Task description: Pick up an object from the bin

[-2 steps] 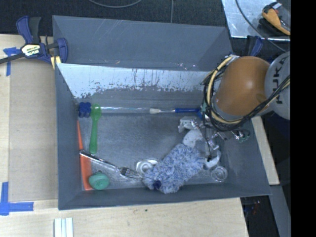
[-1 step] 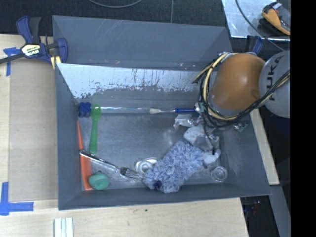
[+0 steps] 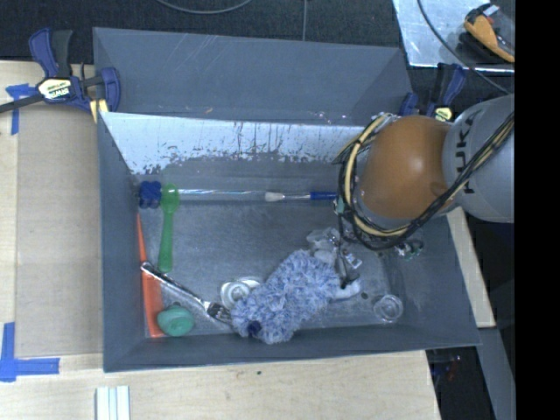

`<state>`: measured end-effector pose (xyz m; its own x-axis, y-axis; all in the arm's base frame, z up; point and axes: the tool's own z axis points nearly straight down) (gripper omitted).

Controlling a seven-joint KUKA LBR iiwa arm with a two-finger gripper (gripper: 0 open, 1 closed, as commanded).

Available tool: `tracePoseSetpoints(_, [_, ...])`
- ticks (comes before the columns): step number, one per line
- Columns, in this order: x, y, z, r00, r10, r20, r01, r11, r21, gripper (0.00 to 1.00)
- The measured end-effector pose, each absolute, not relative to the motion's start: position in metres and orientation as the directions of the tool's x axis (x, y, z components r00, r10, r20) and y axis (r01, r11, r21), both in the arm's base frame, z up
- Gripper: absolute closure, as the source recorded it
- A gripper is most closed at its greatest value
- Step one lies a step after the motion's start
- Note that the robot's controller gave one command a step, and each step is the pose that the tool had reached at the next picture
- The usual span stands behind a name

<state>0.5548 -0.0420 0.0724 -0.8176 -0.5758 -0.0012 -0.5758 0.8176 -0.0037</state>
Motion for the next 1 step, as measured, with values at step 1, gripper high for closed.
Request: tracePoseSetpoints(1, [0.5547,-0.0420,0.0724,-0.818,-0.576,-0.001,-0.576,0.818,-0.004,1.00])
